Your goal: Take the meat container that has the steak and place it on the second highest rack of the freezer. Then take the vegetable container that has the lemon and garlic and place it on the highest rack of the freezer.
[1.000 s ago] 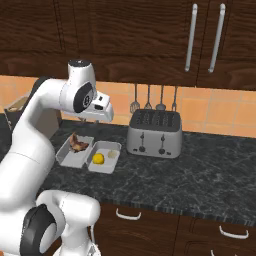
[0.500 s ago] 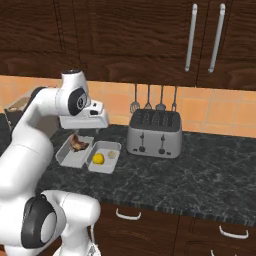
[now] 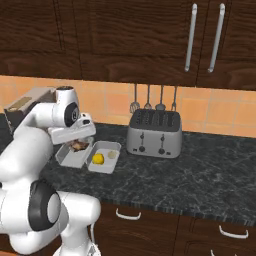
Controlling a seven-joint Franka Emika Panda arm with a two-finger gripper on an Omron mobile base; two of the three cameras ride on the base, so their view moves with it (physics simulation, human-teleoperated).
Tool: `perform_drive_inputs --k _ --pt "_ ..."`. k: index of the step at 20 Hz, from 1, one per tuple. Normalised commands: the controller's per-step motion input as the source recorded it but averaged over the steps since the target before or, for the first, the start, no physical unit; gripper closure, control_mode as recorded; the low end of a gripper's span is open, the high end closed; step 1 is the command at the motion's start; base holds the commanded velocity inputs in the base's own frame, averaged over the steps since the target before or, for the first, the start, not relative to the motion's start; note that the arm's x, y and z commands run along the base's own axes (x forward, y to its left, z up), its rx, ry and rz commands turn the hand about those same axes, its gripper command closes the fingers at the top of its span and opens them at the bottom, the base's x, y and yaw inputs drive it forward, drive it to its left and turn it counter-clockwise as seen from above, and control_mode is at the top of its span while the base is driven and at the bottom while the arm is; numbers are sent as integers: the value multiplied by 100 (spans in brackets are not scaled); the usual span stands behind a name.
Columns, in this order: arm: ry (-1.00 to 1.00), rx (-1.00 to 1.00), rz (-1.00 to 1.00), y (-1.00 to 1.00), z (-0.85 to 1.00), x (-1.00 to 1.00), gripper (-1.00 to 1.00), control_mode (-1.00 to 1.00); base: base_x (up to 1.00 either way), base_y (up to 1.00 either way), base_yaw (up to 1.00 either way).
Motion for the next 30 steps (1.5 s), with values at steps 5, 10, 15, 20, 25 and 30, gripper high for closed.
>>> perform_drive_inputs --k 5,10,15,20,25,30 --pt "15 -6 32 82 -74 8 -100 -100 0 0 0" --pt "11 -3 36 34 -75 36 -100 -100 0 0 0" --pt "7 -2 26 12 -48 56 -100 -100 0 0 0" --pt "0 0 17 3 -43 45 -100 -100 0 0 0" --pt "0 0 8 0 -50 14 -100 -100 0 0 0" --pt "-1 0 5 0 -44 -16 -100 -100 0 0 0"
